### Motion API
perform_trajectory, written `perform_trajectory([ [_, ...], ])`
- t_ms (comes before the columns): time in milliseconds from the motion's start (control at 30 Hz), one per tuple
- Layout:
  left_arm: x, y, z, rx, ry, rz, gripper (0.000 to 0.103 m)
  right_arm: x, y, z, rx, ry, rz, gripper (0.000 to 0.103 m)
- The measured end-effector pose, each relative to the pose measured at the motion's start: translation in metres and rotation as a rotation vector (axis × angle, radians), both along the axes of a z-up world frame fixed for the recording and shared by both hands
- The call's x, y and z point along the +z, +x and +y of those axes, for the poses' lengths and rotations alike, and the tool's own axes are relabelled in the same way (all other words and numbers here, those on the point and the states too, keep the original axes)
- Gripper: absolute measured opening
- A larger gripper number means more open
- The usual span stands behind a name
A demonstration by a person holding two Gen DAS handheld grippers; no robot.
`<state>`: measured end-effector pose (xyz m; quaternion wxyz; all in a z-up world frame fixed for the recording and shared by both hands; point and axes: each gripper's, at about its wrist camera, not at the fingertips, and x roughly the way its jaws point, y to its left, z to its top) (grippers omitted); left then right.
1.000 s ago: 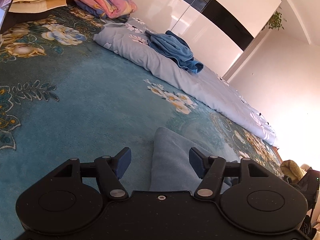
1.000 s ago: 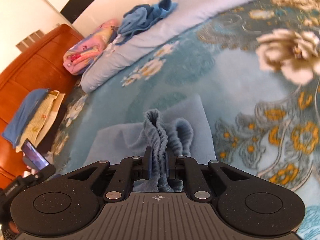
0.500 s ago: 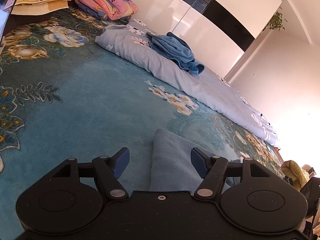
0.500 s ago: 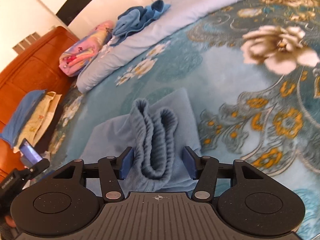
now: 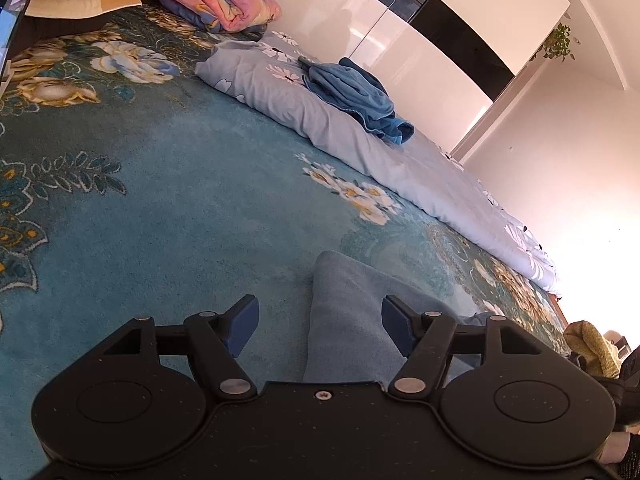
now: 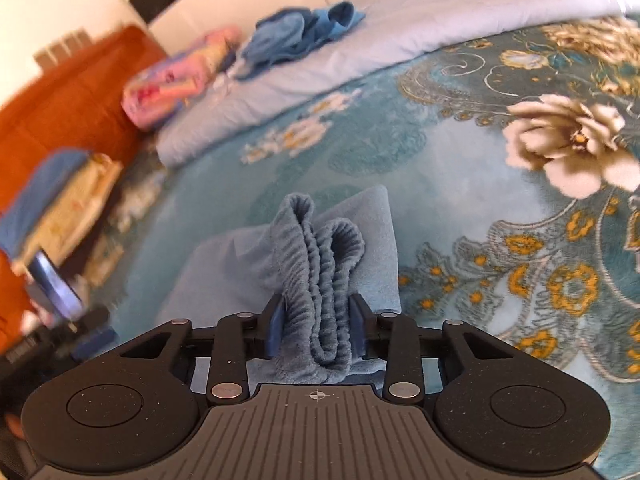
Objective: Fold clothes
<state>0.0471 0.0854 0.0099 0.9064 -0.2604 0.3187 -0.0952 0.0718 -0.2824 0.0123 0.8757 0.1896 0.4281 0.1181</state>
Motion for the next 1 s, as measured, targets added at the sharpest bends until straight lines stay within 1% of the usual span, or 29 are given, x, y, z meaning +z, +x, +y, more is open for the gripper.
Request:
perform_trajectory([
  [67, -0.001, 0.001, 0.0, -0.001, -0.002, 0.002, 0.066, -0.001, -0.004, 0.002, 0.002, -0.012, 0.004, 0.035],
  [233, -0.004, 0.003, 0.002, 0.0, -0.005, 0.012, 0.066, 0.004, -0.015, 0.004, 0.007, -0.004, -0.011, 0.035],
  [300, -0.005, 0.003, 0.001, -0.003, -0.005, 0.013, 0.066, 0.008, -0.018, 0.006, 0.019, -0.008, -0.028, 0.037],
  [367, -0.005, 0.003, 0.0, -0.007, -0.005, 0.015, 0.066, 0.011, -0.019, 0.01, 0.038, -0.007, -0.04, 0.042],
  [467, -0.006, 0.003, -0.001, -0.012, -0.005, 0.017, 0.066, 0.007, -0.016, 0.014, 0.049, -0.018, -0.036, 0.043],
  [567, -0.006, 0.003, -0.001, -0.015, -0.005, 0.018, 0.066, -0.004, -0.007, 0.008, 0.024, 0.012, 0.004, 0.044],
  [667, -0.006, 0.002, 0.001, -0.007, -0.002, 0.015, 0.067, -0.016, -0.003, -0.001, -0.009, 0.089, 0.039, 0.043],
  [700, -0.005, 0.002, 0.001, -0.004, -0.002, 0.015, 0.067, -0.016, -0.003, -0.001, -0.009, 0.097, 0.039, 0.043],
  [767, -0.005, 0.003, 0.001, -0.001, 0.0, 0.016, 0.067, -0.016, -0.004, -0.002, -0.007, 0.11, 0.034, 0.032],
  [833, -0.005, 0.003, -0.001, -0.006, 0.0, 0.018, 0.067, -0.009, -0.007, -0.001, 0.01, 0.108, -0.007, 0.025],
  [900, -0.005, 0.003, -0.003, -0.016, 0.003, 0.018, 0.067, 0.0, -0.008, -0.003, 0.027, 0.121, -0.043, 0.023],
  [1000, -0.005, 0.004, -0.006, -0.031, 0.003, 0.018, 0.067, 0.014, -0.008, -0.006, 0.045, 0.105, -0.099, 0.022],
])
